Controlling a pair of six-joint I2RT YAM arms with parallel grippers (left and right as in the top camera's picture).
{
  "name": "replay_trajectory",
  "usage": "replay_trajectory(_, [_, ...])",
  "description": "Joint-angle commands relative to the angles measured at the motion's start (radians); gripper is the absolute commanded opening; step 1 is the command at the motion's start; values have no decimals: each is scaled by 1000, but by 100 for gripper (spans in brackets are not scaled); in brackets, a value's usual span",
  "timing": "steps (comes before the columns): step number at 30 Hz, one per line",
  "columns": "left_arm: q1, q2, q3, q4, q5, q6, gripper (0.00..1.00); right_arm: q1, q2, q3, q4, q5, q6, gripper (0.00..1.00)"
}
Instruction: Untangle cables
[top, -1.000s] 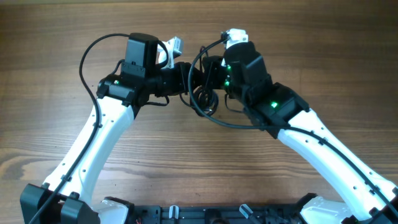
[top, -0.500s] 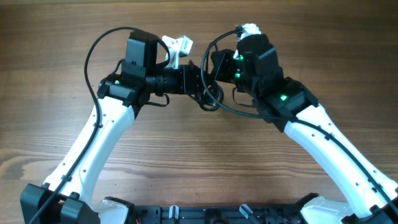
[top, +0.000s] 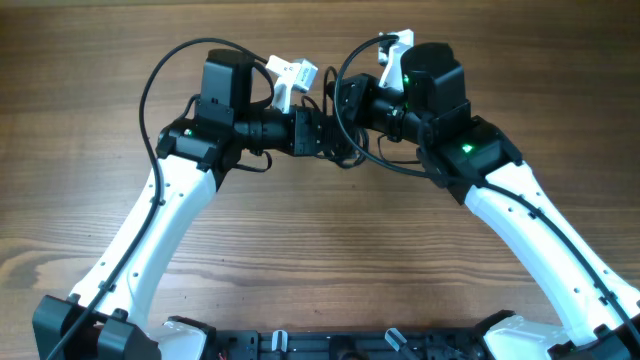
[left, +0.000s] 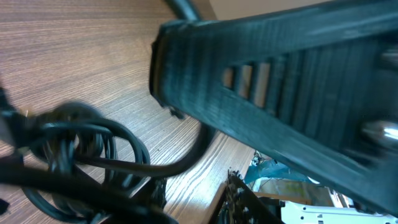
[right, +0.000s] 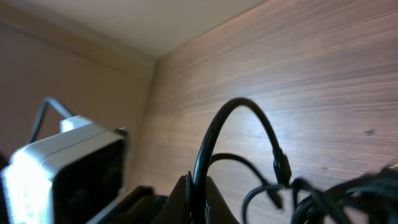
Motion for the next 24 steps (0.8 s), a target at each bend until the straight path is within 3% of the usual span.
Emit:
replay_trajectory(1, [-3,-2,11,7,-46,24,32,8,2,24,11,-138,42,4])
replay_trajectory(8, [26,-2,11,4,-63,24,40,-61,2,24,-20,-150,58,4])
replay_trajectory(24, [18,-2,11,16,-74,24,45,-91,2,24,-48,-263,96,4])
